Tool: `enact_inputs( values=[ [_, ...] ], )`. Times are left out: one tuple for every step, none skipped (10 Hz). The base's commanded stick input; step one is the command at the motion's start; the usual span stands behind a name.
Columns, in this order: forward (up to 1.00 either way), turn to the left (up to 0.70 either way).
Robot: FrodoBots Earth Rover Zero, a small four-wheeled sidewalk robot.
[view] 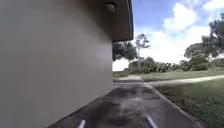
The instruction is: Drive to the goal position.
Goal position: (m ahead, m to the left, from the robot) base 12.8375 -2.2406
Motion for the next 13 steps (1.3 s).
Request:
enact_inputs(
  values=[
    [0.69, 0.03],
    [0.69, 0.03],
    [0.69, 0.03],
    [0.69, 0.03],
    [0.69, 0.03],
    [0.69, 0.03],
    [0.69, 0.03],
    [0.69, 0.03],
    [0.69, 0.03],
    [0.69, 0.03],
    [0.69, 0.03],
    [0.69, 0.03],
    [0.69, 0.03]
  ],
)
